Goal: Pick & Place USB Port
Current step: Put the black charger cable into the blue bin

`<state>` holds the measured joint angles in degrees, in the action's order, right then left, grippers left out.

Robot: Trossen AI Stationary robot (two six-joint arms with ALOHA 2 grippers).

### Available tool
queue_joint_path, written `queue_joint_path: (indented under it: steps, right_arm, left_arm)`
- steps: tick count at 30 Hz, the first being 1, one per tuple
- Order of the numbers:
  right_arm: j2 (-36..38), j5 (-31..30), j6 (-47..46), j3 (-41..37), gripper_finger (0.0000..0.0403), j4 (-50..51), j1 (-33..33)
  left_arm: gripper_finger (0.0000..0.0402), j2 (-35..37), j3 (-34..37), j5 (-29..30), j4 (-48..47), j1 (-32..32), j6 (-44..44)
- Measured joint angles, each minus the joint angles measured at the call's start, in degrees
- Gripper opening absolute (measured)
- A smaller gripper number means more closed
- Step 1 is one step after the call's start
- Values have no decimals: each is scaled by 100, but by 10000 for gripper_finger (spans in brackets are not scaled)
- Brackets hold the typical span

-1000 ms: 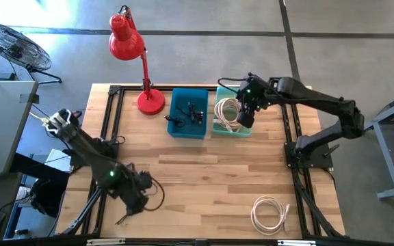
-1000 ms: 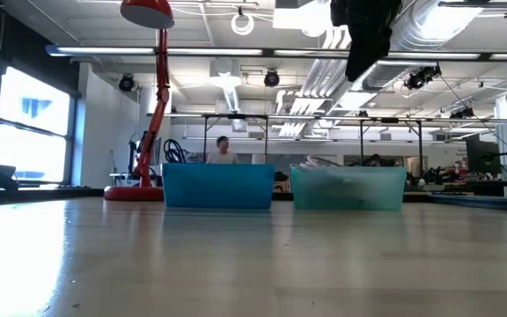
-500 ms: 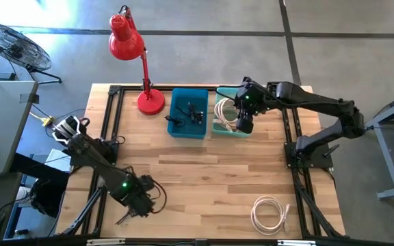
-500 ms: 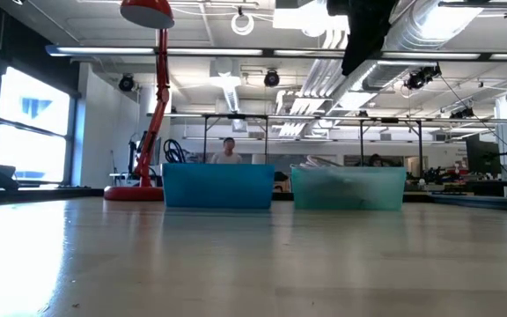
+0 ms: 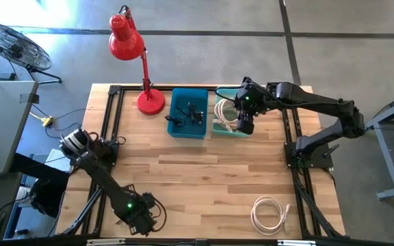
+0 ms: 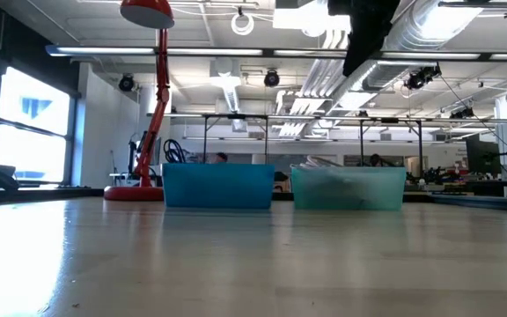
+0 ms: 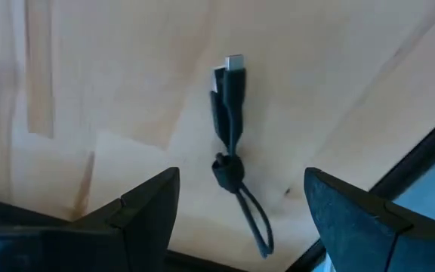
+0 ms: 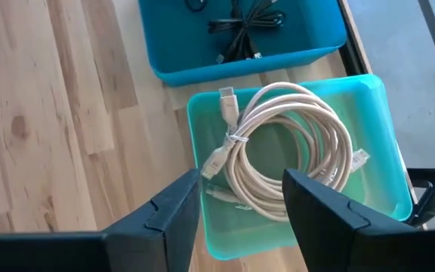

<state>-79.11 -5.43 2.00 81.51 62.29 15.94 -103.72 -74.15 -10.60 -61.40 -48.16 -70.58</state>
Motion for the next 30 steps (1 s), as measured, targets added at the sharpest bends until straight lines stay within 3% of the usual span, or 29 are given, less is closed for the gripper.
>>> queue_joint_path:
  steps: [13,21,25,27,30]
  right_arm:
    - [0,243,315,-1166,181,-490,-26]
    - [2,339,337,-1385,181,-692,-26]
    - [2,708,299,-1385,181,-695,-26]
    - [2,839,277,-1385,181,-695,-56]
    - [2,862,239,-1385,181,-698,-167]
  left_arm:
    - [280,-409,75,-198,55,17,-72]
    - [280,-381,896,-556,1235,139,-33]
    - [276,-359,1360,-679,1610,247,-55]
    - [257,-339,1521,-811,1721,272,5]
    - [186,-333,1652,-881,1742,339,367]
